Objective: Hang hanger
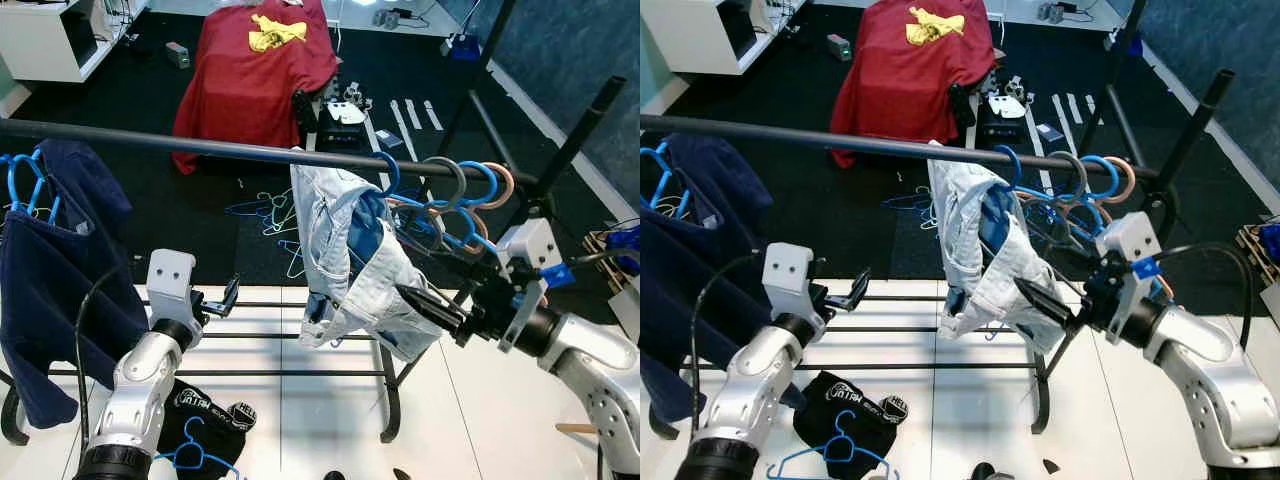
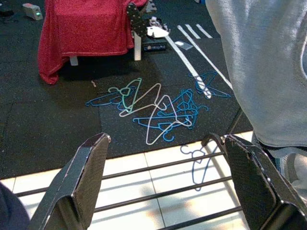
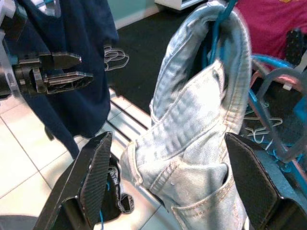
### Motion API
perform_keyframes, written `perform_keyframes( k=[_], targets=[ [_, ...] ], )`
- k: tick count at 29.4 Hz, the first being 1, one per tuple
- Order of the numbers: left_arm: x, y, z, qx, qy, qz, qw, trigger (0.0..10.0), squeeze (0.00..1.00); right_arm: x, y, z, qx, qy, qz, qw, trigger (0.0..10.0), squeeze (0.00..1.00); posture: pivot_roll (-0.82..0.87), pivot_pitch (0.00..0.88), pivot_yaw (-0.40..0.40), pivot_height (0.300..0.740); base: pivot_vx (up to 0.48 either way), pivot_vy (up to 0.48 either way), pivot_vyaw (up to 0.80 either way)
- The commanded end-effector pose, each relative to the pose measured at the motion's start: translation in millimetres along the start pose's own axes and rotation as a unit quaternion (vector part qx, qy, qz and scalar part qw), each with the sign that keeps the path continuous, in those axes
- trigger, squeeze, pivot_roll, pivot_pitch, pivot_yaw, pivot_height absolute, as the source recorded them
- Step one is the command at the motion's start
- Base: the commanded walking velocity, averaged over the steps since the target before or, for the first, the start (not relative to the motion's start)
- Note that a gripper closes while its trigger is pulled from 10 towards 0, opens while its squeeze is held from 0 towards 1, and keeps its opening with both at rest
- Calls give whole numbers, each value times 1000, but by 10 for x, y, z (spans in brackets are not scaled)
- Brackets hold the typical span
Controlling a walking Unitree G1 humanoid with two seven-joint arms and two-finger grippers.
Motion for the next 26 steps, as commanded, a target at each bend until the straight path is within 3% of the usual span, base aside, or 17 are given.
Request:
perform_keyframes(
  k=[1, 4, 7, 13, 18, 26],
  targets=[
    [41, -43, -11, -3, -4, 12, 1000, 10000, 0, -37, -162, 45, -11, 5, 28, 1000, 10000, 0, 48, 213, -69, 740, 0, 0, 0],
    [50, -29, -2, -4, -3, 12, 1000, 10000, 0, -70, -214, 19, -12, -4, 35, 999, 10000, 0, 51, 215, -66, 740, 0, 0, 0],
    [75, -5, 25, -11, -2, 12, 1000, 10000, 0, -141, -289, -153, -14, -46, 38, 998, 10000, 0, 69, 226, -61, 740, 0, 0, 0],
    [107, 28, 52, -18, -1, 11, 1000, 10000, 0, -262, -367, -274, -18, -64, 45, 997, 10000, 0, 87, 235, -60, 740, 0, 0, 0],
    [118, 38, 58, -21, 0, 11, 1000, 10000, 0, -333, -398, -264, -20, -57, 48, 997, 10000, 0, 92, 238, -61, 740, 0, 0, 0],
    [141, 43, 51, -23, 3, 11, 1000, 10000, 0, -436, -405, -111, -23, -11, 41, 999, 10000, 0, 94, 238, -68, 740, 0, 0, 0]
  ],
)
Point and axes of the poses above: a point about 5 cm out from each wrist's last joint towards the gripper, its own x axis pointing back from the gripper into the wrist, its own y axis along the axis of the wrist's last joint, z = x × y, the point moved 3 cm from there along -x, pointing out of the wrist towards the gripper, and after that the axes turned 13 degrees about x, right-handed, at the moved point
